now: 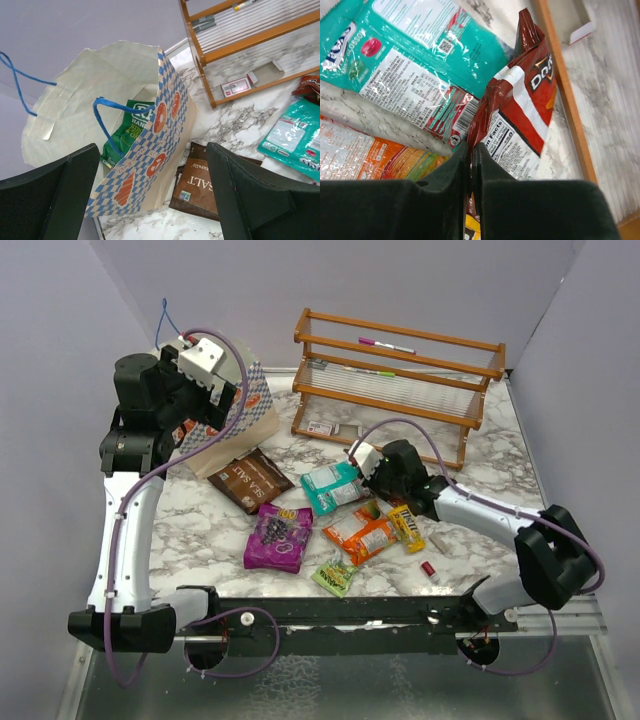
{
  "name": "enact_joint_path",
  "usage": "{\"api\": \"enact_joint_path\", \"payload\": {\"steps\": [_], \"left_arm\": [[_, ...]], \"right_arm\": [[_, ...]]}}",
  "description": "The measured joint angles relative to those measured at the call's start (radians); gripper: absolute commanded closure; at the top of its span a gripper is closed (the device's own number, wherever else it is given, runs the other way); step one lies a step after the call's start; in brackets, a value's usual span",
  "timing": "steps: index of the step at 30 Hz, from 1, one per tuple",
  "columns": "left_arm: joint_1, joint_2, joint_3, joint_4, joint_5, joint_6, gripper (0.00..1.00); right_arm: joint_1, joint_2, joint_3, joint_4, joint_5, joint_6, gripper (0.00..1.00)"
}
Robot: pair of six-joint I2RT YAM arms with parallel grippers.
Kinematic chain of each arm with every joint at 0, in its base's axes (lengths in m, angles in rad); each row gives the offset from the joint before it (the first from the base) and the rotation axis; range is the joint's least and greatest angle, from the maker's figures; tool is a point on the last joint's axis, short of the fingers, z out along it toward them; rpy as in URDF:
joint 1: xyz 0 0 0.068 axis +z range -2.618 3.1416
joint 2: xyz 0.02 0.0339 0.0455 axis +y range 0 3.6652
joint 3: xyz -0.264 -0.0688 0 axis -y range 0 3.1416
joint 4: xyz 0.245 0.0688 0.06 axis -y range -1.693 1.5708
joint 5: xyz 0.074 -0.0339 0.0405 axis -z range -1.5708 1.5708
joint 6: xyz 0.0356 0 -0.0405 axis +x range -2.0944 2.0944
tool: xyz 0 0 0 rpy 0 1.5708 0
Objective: Place the snacks into the paper bag
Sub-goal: Pick up the snack from the center of the board.
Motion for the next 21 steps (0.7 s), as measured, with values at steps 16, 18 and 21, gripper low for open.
{"api": "enact_joint_path", "payload": {"steps": [16,18,21], "left_arm": [[-0.165,0.059,0.078,-0.074,0.166,0.065,0.15],[-0.196,0.076,0.083,-0.085,0.185,0.083,0.15],[-0.235,0.108,0.086,-0.098,0.236,0.115,0.14]], "right_arm": [[0.0,-0.24,0.178,-0.154,0.006,-0.069,0.99],[0.0,-0.269,0.204,-0.174,-0.02,-0.086,0.99],[0.0,-0.296,0.253,-0.216,-0.072,-0.108,0.99]]}}
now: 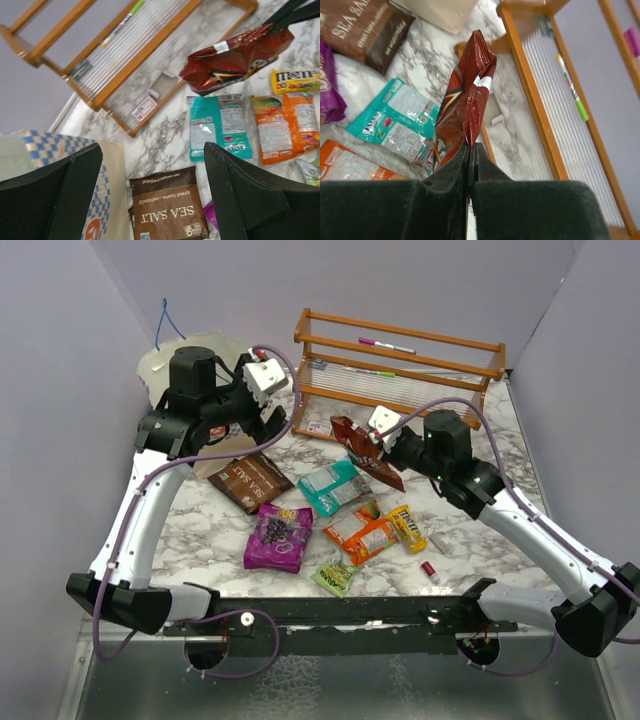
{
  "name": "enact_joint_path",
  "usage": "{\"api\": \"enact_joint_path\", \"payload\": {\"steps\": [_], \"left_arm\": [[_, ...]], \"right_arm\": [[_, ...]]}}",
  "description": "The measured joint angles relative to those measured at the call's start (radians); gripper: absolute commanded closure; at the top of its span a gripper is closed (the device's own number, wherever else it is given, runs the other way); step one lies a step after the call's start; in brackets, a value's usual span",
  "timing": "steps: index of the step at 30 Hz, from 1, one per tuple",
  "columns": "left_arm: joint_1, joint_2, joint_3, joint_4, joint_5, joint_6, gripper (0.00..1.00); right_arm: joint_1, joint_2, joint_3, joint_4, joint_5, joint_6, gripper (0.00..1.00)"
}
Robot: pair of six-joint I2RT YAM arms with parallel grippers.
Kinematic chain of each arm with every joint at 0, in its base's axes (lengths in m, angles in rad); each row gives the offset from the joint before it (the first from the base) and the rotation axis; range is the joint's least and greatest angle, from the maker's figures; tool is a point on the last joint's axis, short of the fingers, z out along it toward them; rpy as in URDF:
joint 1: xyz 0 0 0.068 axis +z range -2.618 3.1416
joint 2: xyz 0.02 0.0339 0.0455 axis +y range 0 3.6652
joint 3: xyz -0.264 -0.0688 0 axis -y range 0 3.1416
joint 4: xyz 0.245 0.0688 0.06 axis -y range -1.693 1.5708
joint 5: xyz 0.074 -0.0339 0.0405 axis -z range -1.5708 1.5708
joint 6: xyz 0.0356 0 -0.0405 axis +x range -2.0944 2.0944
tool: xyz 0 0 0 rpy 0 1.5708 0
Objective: Place the snacks into the paper bag
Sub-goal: Pick up the snack from the center of the board, then place the snack in the paper bag.
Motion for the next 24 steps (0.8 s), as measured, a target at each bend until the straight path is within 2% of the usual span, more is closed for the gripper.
{"api": "enact_joint_path", "payload": {"steps": [11,16,19,24], "left_arm": [[-0.1,0.095,0.0,-0.034,0.202,0.124,0.1],[-0.154,0.122,-0.004,-0.039,0.279,0.138,0.12],[-0.193,0.124,-0.034,-0.035,0.317,0.133,0.19],[-0.236,0.139,-0.072,-0.026,0.349,0.109,0.41]], "right_arm": [[0.0,-0.053,0.14,-0.185,-0.273,-0.059,0.99],[0.0,-0.073,0.172,-0.254,-0.374,-0.083,0.99],[0.0,-0.083,0.18,-0.285,-0.423,-0.096,0.99],[-0.014,-0.09,0.183,-0.3,-0.495,-0.101,0.99]]}}
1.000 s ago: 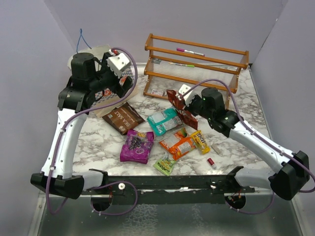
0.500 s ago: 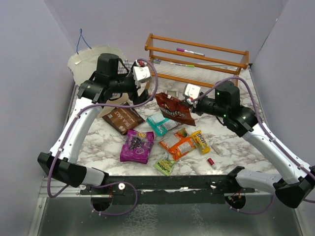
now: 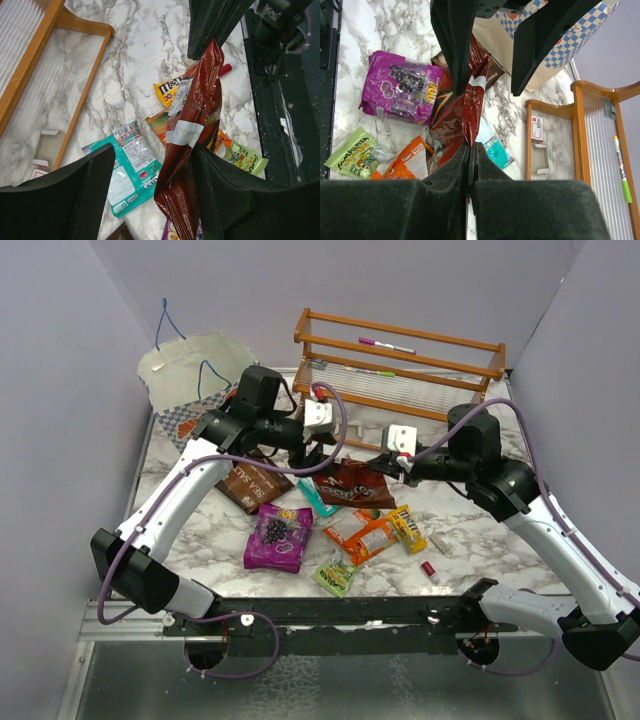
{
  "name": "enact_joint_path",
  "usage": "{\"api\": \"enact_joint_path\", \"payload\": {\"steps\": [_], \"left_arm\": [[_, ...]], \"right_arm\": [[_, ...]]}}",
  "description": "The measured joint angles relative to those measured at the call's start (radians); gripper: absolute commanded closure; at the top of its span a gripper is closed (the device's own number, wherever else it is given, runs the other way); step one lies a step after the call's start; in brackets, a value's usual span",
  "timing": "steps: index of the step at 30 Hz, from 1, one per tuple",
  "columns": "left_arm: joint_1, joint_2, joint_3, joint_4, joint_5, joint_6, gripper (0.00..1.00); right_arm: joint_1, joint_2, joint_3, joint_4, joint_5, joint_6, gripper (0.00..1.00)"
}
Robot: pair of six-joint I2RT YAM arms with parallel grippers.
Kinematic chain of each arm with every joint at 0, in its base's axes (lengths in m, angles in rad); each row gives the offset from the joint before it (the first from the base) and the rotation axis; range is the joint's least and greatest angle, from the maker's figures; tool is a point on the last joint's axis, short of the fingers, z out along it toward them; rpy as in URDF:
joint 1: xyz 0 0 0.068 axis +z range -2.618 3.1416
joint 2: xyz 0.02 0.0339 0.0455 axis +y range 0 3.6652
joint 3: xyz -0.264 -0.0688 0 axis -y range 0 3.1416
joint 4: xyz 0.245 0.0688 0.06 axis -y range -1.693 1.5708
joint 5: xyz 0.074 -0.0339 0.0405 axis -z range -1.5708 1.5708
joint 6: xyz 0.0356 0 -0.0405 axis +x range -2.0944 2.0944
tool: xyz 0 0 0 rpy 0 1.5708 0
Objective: Place the snacks into the paper bag
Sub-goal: Place the snack in the paper bag.
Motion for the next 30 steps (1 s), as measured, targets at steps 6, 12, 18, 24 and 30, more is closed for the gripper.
{"api": "enact_joint_path", "payload": {"steps": [6,12,18,24,30], "left_arm": [[-0.016,0.006,-0.041,0.018,0.032,-0.024,0.72],[-0.017,0.006,-0.062,0.034,0.055,-0.035,1.0],[-0.017,-0.019,-0.08,0.042,0.039,-0.039,1.0],[-0.011,-0.054,-0.07,0.042,-0.063,-0.064,1.0],[0.025,-0.071,0.043,0.049,-0.23,-0.126,1.0]], "right_arm": [[-0.027,-0.003,0.0,-0.005,-0.047,0.004,0.99],[-0.055,-0.01,-0.016,0.002,-0.068,0.031,0.93],[-0.088,-0.023,-0.051,0.031,-0.082,0.066,0.47],[-0.153,-0.074,-0.106,0.057,-0.093,0.09,0.29],[-0.216,-0.151,-0.199,0.091,-0.092,0.097,0.25]]}}
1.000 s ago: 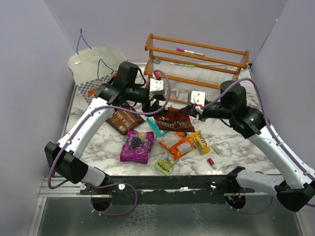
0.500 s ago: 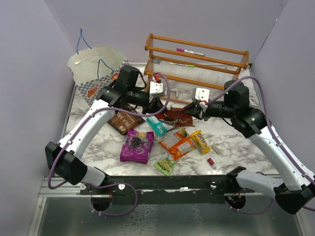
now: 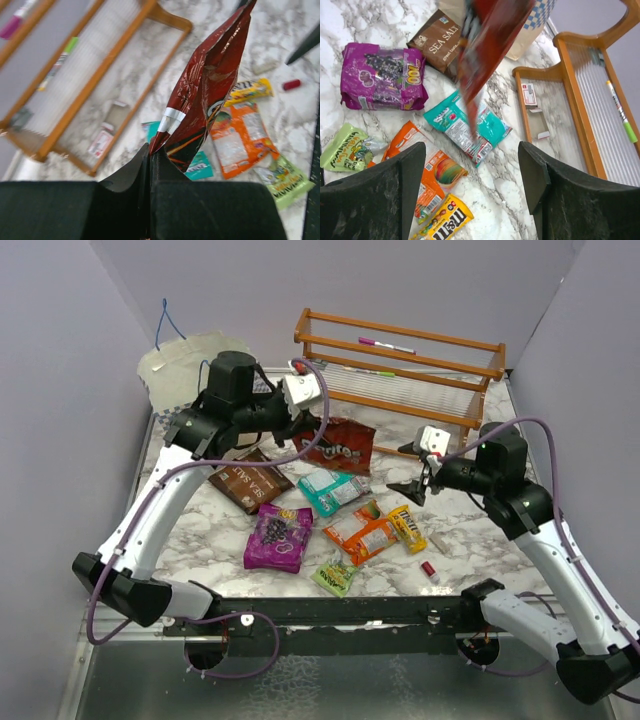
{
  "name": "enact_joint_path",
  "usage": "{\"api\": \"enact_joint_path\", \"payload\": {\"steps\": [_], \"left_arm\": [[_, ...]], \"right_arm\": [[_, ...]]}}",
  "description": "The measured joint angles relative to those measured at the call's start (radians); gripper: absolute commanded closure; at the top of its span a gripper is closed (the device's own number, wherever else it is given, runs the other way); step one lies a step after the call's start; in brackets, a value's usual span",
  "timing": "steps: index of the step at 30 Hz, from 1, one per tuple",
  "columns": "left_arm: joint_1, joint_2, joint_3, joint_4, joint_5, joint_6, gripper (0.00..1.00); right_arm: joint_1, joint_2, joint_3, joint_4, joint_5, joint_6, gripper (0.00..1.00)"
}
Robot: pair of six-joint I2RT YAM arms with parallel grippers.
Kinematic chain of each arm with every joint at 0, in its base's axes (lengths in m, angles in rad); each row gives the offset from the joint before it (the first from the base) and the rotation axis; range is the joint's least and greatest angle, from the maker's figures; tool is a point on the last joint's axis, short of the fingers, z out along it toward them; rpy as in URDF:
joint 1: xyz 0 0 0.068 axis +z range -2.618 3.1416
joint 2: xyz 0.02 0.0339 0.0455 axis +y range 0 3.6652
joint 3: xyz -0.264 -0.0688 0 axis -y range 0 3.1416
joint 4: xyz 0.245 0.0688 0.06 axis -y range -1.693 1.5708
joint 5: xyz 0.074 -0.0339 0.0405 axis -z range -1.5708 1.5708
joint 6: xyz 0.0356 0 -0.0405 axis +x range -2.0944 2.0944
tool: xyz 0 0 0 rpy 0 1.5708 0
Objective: Place the snacks into the paper bag
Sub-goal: Place the snack in the paper bag.
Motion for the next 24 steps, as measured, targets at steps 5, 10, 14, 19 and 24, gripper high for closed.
{"api": "enact_joint_path", "payload": {"steps": [5,10,14,19,24], "left_arm": [[0.023,-0.004,0.132,0.008,-0.151,-0.036,1.0],[0.025,-0.002,0.281,0.018,-0.34,-0.052,1.0],[0.025,0.019,0.396,0.055,-0.47,-0.047,1.0],[0.027,0.081,0.512,0.116,-0.617,-0.003,1.0],[0.033,0.151,0.585,0.174,-0.748,0.074,1.0]], "right_arm": [[-0.013,-0.042,-0.089,0.026,0.035,-0.01,0.25],[-0.018,-0.067,-0.195,0.058,0.09,-0.027,0.25],[-0.022,-0.083,-0.271,0.085,0.117,-0.027,0.26],[-0.036,-0.102,-0.311,0.103,0.12,-0.026,0.26],[-0.041,-0.116,-0.314,0.124,0.119,-0.025,0.26]]}}
